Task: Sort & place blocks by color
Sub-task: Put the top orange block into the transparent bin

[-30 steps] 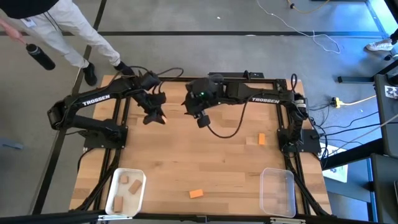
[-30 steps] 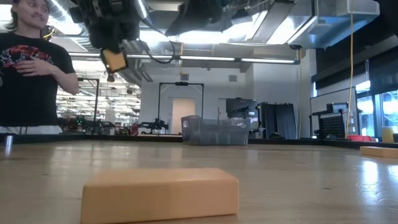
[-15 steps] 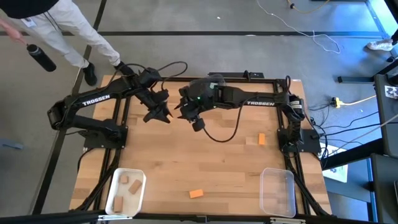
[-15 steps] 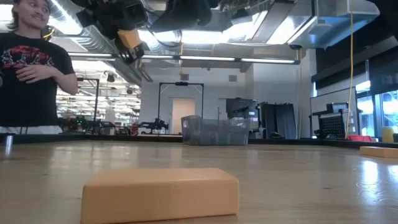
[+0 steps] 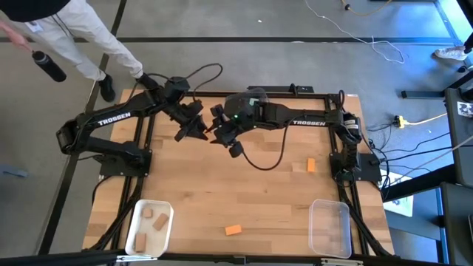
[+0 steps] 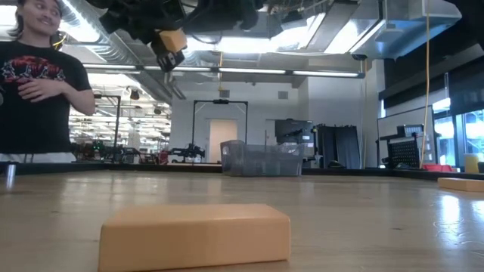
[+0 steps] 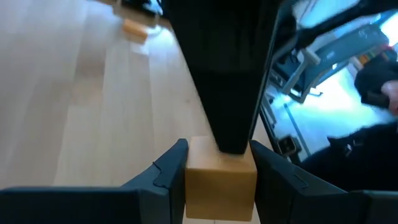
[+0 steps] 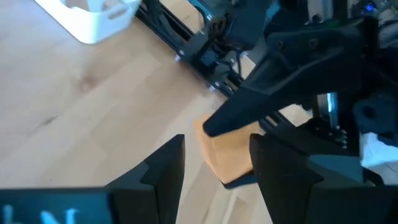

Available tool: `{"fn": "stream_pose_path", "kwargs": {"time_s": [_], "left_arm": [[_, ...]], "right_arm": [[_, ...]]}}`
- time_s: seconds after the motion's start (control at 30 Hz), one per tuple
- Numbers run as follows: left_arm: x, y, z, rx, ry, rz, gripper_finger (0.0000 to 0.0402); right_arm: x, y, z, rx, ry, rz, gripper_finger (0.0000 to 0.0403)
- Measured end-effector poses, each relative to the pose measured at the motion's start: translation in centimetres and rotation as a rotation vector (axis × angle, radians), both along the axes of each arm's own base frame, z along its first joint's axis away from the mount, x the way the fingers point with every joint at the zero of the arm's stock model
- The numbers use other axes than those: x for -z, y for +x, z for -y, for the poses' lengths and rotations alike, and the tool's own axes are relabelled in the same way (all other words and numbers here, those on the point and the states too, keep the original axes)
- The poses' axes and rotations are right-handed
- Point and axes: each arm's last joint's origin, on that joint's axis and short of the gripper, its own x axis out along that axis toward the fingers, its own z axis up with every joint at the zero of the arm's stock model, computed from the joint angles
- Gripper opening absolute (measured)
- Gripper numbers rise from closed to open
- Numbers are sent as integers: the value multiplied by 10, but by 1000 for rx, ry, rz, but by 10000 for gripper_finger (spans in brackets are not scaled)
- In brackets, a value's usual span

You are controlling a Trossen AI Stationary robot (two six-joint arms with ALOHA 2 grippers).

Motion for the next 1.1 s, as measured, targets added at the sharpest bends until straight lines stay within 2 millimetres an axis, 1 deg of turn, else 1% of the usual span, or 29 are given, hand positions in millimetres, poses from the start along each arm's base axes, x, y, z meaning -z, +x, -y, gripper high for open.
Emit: {"fn": "stream_pose_path", "kwargs": {"time_s": [0.17, 0.4, 0.67, 0.77, 1.1], "left_arm": [[-3, 2, -2, -35, -26, 13, 128], [-4, 3, -4, -127, -61, -25, 128], [-5, 3, -1, -42, -108, -1, 128], [-6, 3, 0, -14, -123, 7, 128], [-2, 1, 1, -9, -110, -17, 128]], "right_arm": [[0, 0, 2, 60, -38, 1, 184], [0, 1, 0, 127, -85, 1, 184], [-1, 1, -1, 123, -90, 6, 184], [-1, 2, -1, 97, -96, 8, 184], [0, 1, -1, 88, -98, -3, 184]]}}
